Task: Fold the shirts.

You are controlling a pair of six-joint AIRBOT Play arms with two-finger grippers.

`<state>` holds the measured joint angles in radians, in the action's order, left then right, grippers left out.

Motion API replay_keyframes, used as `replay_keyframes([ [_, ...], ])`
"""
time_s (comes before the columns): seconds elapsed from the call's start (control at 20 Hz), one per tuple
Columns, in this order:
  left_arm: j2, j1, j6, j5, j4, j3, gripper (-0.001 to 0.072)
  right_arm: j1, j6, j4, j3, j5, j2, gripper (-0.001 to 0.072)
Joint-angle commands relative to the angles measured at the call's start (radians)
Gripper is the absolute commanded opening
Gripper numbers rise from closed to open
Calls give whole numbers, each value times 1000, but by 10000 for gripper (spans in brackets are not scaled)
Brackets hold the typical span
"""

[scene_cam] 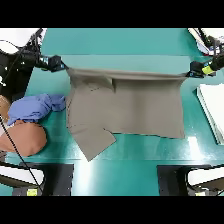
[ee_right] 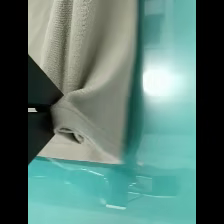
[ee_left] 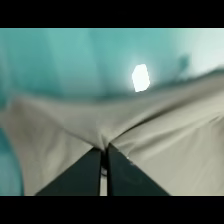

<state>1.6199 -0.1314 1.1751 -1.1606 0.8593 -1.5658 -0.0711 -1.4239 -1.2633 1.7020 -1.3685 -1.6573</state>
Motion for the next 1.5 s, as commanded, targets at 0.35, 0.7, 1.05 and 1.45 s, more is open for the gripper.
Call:
replay_keyframes([
  [0.35, 2, 1, 33, -3, 105, 256, 92, 63, -42, -38, -395, 200, 139, 125],
  [0.7, -185, -24, 136, -119, 262, 293, 500, -23, -41, -39, -439, 124, 315, 378],
  [1.05, -597, -24, 198, -134, 200, 864, 500, -116, -31, -36, -705, 151, 560, 378],
  [1.45, -667, 138, 224, 43, 53, 1184, 501, -109, -32, -36, -754, 170, 638, 377],
])
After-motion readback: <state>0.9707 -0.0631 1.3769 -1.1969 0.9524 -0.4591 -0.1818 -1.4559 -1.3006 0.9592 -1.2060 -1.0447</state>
